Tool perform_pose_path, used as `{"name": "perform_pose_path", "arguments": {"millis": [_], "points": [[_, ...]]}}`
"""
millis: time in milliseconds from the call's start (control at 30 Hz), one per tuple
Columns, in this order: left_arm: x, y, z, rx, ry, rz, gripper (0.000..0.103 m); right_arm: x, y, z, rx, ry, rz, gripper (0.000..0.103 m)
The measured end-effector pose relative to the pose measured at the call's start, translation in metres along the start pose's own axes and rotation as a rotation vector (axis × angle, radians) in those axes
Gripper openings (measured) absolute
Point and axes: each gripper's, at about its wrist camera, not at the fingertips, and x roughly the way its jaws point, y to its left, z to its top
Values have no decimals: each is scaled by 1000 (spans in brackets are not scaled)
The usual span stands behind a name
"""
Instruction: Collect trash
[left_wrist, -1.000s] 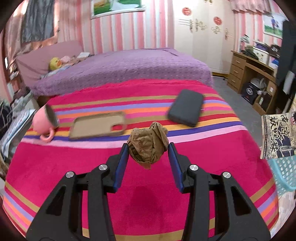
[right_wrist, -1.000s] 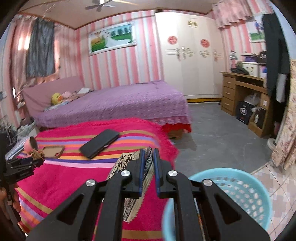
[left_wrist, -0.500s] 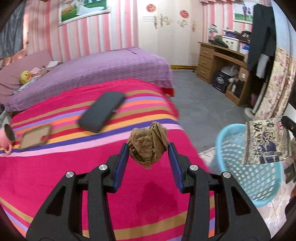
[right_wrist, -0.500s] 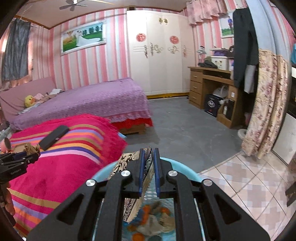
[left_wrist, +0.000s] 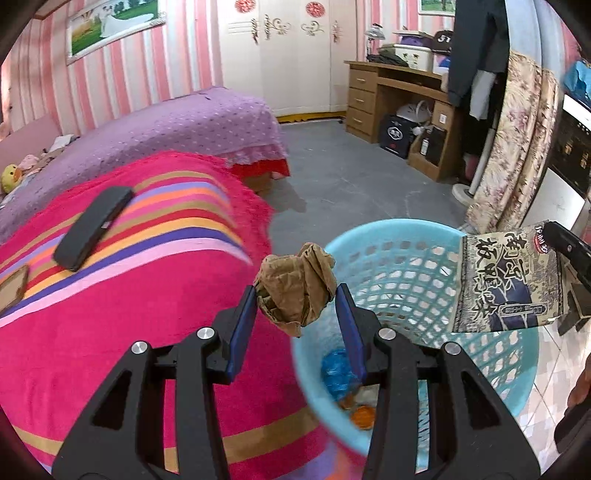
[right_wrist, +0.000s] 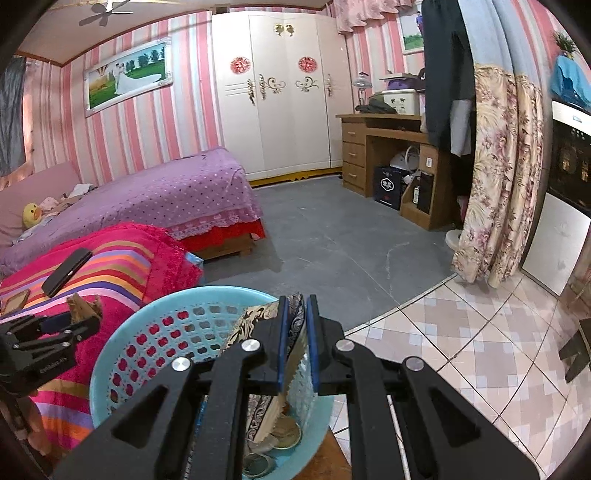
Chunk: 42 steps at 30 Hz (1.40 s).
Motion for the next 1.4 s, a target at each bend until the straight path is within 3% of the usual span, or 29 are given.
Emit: {"name": "perform_pose_path", "arguments": {"millis": [267, 367, 567, 667, 867, 933, 1000, 1067, 1133, 1300, 1400], "points": [[10, -19, 6, 14, 13, -17, 46, 2, -2, -1, -1, 5, -7, 10], [8, -18, 7, 18, 7, -6, 60, 2, -1, -2, 0, 4, -3, 10], [-7, -2, 12, 1, -35, 23, 79, 6, 1, -6, -4, 15, 3, 10], [-15, 11, 11, -17, -51, 48, 85, 8, 4, -6, -2, 17, 10, 10], [-24, 38, 6, -56, -40, 84, 87, 17, 23, -7, -19, 29, 32, 16], [-30, 50, 3, -67, -40, 100, 87, 22, 30, -8, -30, 37, 20, 41], [-35, 61, 1, -77, -42, 109, 87, 24, 34, -10, -31, 45, 26, 54], [-43, 74, -4, -90, -45, 119, 87, 23, 40, -9, -38, 46, 23, 59], [-54, 88, -9, -103, -52, 129, 88, 19, 45, -9, -45, 46, 18, 81], [-90, 119, -23, -118, -98, 173, 94, 1, 61, -8, -49, 21, 20, 96], [-119, 143, -33, -141, -135, 193, 97, -12, 78, -9, -77, 29, 34, 97]]}}
